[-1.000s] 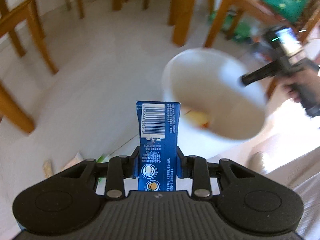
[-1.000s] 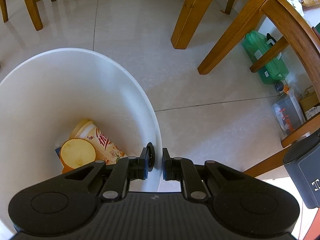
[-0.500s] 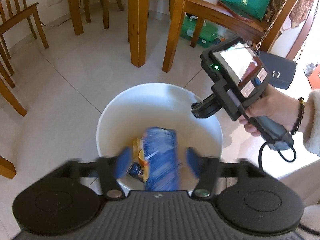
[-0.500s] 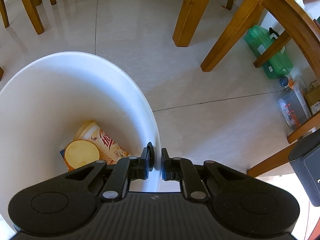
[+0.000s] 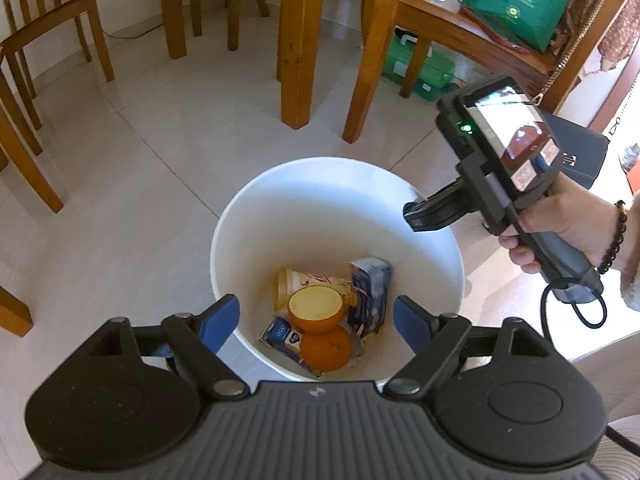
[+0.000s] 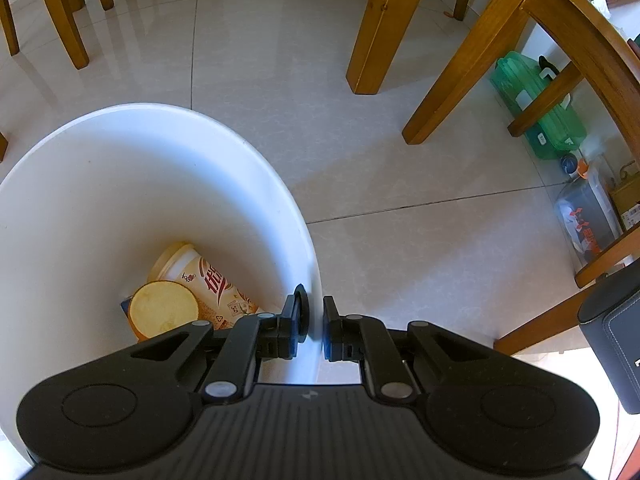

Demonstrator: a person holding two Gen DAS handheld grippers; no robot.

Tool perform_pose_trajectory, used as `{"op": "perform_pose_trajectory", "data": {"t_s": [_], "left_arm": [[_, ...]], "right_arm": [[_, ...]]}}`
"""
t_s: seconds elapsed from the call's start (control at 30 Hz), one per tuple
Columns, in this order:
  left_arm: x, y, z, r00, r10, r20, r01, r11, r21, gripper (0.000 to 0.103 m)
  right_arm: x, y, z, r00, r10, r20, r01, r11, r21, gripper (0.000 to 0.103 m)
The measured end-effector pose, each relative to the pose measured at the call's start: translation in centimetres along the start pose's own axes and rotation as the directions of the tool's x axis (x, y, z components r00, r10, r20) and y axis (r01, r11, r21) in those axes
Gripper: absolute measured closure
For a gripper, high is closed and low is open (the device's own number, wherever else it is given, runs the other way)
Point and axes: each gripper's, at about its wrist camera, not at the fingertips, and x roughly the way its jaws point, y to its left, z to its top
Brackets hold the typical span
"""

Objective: Collect trash
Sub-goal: 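Carry the flat blue carton over the bin and open the left gripper, then lower the left gripper onto the green snack wrapper and close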

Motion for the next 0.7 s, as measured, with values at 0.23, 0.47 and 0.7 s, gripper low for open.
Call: {"op": "perform_pose_trajectory", "data": {"t_s": [0.23, 0.47, 0.7], "left_arm": [[-0.3, 1.7, -0.5, 0.999, 0.030, 0.012, -0.030, 0.999, -0.034, 0.017], [-0.5, 5.7, -1.9, 0.995, 0.100, 0.021, -0.096, 0.987, -0.126, 0.015], [1.9, 12.3, -6.1, 0.980, 0.198, -0.030, -0.199, 0.943, -0.268, 0.013]], "right_arm": [[0.0, 0.0, 0.0, 1.000, 0.000, 0.002, 0.000, 1.000, -0.004, 0.089], [-0.1, 0.0, 0.1, 1.000, 0.001, 0.003, -0.001, 1.000, -0.007, 0.089], [0.0, 0.1, 0.1, 1.000, -0.003, 0.006, 0.003, 1.000, -0.015, 0.089]]}}
